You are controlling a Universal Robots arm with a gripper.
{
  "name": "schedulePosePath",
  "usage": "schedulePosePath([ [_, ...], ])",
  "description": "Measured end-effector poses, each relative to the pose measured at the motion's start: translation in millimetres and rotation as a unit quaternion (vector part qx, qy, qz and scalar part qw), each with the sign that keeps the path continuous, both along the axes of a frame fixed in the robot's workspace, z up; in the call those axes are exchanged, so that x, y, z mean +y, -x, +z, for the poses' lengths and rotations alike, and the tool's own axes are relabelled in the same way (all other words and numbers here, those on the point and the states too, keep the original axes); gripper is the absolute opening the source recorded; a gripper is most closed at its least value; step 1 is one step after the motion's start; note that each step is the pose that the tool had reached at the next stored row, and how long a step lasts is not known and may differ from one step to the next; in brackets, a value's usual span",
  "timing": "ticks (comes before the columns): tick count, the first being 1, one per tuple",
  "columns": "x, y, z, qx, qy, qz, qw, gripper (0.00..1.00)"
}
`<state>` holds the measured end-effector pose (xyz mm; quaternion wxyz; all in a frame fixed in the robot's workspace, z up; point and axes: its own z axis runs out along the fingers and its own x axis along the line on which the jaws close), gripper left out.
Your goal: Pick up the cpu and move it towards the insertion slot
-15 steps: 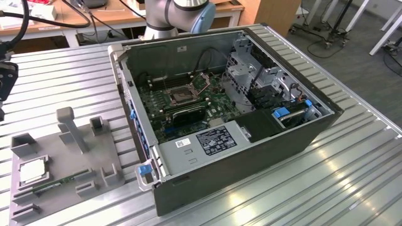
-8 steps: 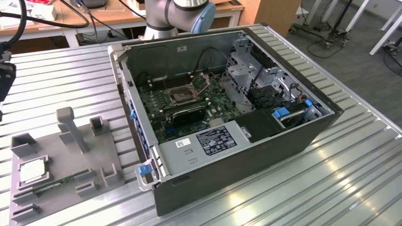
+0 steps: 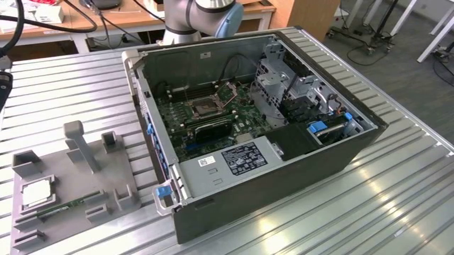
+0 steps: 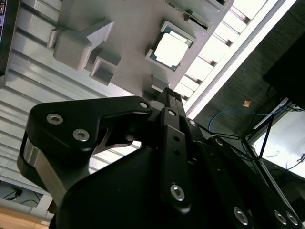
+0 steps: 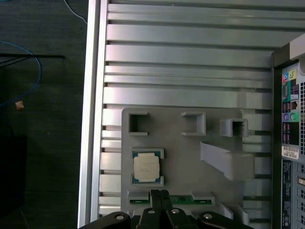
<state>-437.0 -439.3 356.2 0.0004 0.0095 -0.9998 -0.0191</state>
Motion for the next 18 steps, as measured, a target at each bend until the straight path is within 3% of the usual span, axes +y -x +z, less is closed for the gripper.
schedulePosePath([
  [18,0.0,21.3,-1.4,0.0000,0.0000,0.000,1.00000,0.11],
])
